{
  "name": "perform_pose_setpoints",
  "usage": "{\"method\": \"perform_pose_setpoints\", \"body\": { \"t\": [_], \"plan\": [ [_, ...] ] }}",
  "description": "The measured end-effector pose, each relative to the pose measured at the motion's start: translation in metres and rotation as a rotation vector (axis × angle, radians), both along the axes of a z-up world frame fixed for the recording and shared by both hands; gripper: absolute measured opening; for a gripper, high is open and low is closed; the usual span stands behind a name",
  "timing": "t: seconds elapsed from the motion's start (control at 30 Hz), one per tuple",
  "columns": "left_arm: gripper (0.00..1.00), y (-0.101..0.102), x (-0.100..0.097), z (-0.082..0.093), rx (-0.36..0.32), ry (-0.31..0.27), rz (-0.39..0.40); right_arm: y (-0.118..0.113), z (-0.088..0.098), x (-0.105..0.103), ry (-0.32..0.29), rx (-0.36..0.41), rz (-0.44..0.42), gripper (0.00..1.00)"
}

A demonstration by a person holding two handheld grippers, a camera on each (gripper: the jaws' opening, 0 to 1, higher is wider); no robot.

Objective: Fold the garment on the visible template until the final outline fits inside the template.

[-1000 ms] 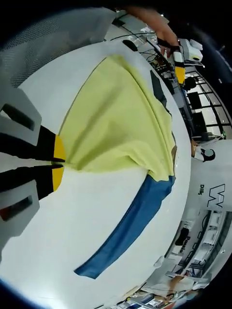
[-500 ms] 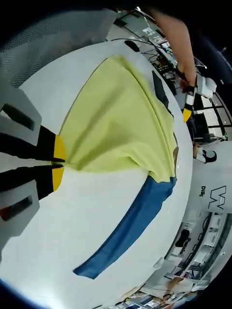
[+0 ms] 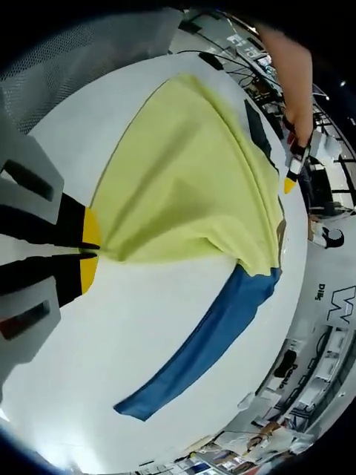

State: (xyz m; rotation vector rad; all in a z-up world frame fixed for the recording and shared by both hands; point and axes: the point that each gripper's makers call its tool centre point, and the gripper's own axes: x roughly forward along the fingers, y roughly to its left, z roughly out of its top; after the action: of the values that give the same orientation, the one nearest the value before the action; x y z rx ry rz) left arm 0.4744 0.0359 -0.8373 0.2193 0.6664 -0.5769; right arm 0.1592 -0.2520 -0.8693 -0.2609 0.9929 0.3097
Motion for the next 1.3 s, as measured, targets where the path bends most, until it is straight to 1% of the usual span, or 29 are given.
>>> {"method": "perform_pose_setpoints", "body": {
  "t": [0.23, 0.3, 0.37, 0.5, 0.6, 0.77, 0.83, 0.93, 1.0, 1.03, 1.1, 1.23, 1.3],
  "plan": [
    [0.27, -0.006, 0.001, -0.017, 0.035, 0.016, -0.018, -0.002, -0.001, -0.002, 0.006, 0.011, -0.002, 0.0],
    [0.27, -0.012, -0.003, -0.018, 0.034, 0.017, -0.044, -0.002, -0.001, -0.002, 0.007, 0.013, -0.003, 0.0],
    [0.29, -0.018, -0.007, -0.02, 0.063, 0.003, -0.085, -0.001, -0.001, -0.001, 0.007, 0.016, -0.003, 0.0],
    [0.3, -0.022, -0.008, -0.022, 0.057, 0.012, -0.097, -0.001, -0.001, -0.001, 0.008, 0.023, -0.006, 0.0],
    [0.25, -0.025, -0.01, -0.022, 0.062, 0.02, -0.111, -0.001, -0.001, -0.001, 0.005, 0.023, -0.005, 0.0],
    [0.13, -0.034, -0.016, -0.023, 0.08, 0.006, -0.153, -0.002, -0.001, -0.001, 0.005, 0.026, -0.007, 0.0],
    [0.08, -0.037, -0.017, -0.024, 0.079, 0.005, -0.164, -0.002, -0.001, -0.001, 0.005, 0.029, -0.01, 0.0],
    [0.03, -0.04, -0.019, -0.025, 0.068, 0.015, -0.169, -0.002, -0.001, -0.001, 0.004, 0.032, -0.011, 0.0],
    [0.02, -0.038, -0.017, -0.024, 0.088, 0.011, -0.174, -0.002, -0.001, -0.001, 0.005, 0.03, -0.01, 0.0],
    [0.02, -0.034, -0.015, -0.023, 0.128, 0.002, -0.184, -0.002, -0.001, -0.001, 0.005, 0.03, -0.009, 0.0],
    [0.02, -0.026, -0.008, -0.021, 0.155, -0.014, -0.181, -0.002, -0.001, -0.001, 0.006, 0.029, -0.008, 0.0],
    [0.02, -0.008, 0.006, -0.016, 0.167, -0.032, -0.148, -0.002, -0.001, -0.001, 0.008, 0.029, -0.009, 0.0],
    [0.02, 0.003, 0.014, -0.014, 0.194, -0.048, -0.131, -0.002, -0.001, 0.0, 0.011, 0.03, -0.008, 0.0]
  ]
}}
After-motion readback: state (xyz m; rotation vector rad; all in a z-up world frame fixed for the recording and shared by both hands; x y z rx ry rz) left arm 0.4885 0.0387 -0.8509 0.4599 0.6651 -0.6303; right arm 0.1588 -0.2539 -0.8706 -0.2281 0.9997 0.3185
